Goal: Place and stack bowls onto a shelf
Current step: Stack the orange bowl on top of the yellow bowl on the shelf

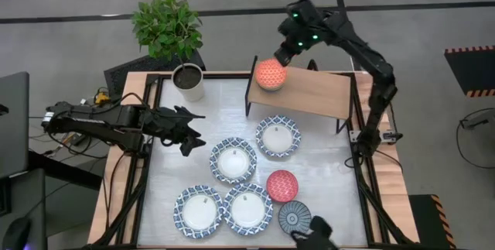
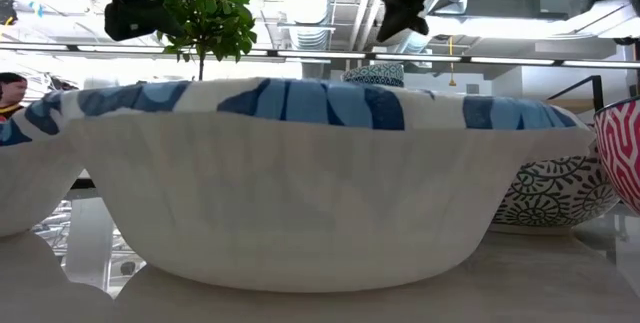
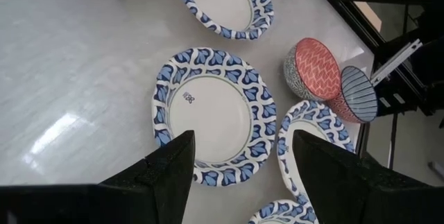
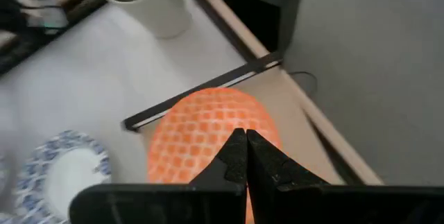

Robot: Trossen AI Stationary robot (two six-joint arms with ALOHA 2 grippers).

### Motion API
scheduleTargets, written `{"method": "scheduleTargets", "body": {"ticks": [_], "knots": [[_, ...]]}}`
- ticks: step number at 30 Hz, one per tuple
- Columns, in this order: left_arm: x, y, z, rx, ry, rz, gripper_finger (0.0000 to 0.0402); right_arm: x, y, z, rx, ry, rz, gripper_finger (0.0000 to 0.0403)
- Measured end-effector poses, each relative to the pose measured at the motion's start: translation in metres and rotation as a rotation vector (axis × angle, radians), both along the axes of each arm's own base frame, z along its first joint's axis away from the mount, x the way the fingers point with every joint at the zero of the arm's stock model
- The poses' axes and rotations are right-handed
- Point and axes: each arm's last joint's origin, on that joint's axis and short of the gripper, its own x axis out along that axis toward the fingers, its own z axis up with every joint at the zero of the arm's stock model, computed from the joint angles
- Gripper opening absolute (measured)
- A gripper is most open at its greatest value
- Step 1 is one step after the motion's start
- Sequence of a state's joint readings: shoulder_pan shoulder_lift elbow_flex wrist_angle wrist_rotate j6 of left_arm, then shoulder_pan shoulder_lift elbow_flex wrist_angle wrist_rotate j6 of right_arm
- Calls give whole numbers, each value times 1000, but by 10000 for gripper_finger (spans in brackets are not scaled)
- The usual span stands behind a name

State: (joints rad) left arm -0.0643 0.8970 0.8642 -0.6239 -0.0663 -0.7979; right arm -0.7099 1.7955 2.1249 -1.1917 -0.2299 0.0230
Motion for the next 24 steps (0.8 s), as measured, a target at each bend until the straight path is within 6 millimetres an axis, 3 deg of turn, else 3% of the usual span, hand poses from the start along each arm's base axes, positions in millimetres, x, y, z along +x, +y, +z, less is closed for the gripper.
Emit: {"method": "scheduleTargets", "body": {"ticks": [4, 9, 14, 24], "knots": [[0, 1, 0, 7, -1, 22, 228, -21, 4, -6, 20, -167, 42, 19], [0, 2, 1, 10, -10, 61, 228, -36, 14, -27, -15, -325, 20, 19], [1, 2, 1, -8, -14, 74, 228, -35, 22, -62, -17, -389, 36, 18], [1, 2, 1, -43, -15, 101, 228, -34, 19, -96, 5, -395, 50, 18]]}}
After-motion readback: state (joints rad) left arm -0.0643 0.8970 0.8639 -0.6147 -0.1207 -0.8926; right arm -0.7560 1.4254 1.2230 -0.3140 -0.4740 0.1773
